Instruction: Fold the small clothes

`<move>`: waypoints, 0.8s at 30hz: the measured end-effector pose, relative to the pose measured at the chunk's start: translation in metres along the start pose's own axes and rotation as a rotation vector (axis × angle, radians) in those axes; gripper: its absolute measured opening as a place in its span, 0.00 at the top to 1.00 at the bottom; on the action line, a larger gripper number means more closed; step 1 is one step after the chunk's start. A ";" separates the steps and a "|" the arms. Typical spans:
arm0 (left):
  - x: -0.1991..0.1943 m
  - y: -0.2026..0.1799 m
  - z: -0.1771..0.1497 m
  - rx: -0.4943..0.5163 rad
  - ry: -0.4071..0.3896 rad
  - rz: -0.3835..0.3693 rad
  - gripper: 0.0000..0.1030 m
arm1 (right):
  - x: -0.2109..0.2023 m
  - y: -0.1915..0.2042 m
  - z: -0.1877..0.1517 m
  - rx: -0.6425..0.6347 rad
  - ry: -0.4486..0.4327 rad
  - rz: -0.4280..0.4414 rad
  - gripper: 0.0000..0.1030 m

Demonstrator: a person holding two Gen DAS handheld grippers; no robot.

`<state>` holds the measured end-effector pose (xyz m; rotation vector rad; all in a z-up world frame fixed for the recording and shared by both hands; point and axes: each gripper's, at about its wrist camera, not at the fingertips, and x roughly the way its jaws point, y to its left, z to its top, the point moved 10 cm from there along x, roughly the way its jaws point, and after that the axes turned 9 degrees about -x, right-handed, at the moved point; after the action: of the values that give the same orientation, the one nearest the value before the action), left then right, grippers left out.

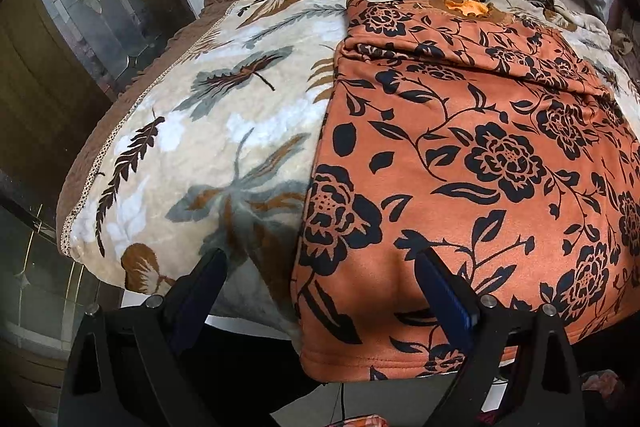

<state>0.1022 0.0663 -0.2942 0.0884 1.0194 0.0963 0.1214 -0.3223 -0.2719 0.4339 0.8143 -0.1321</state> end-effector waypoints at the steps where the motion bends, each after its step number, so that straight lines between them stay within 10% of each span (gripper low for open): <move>1: 0.001 -0.001 0.000 0.003 0.001 0.002 0.08 | 0.000 -0.002 0.000 0.005 0.000 0.001 0.06; 17: 0.006 -0.007 0.003 0.022 0.021 -0.015 0.08 | -0.001 -0.008 0.006 0.042 -0.002 0.020 0.06; 24: 0.006 -0.025 0.091 0.031 -0.074 -0.049 0.08 | 0.025 0.033 0.058 -0.072 0.000 0.073 0.17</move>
<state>0.1838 0.0396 -0.2552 0.0947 0.9489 0.0317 0.1870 -0.3153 -0.2445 0.3955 0.7995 -0.0348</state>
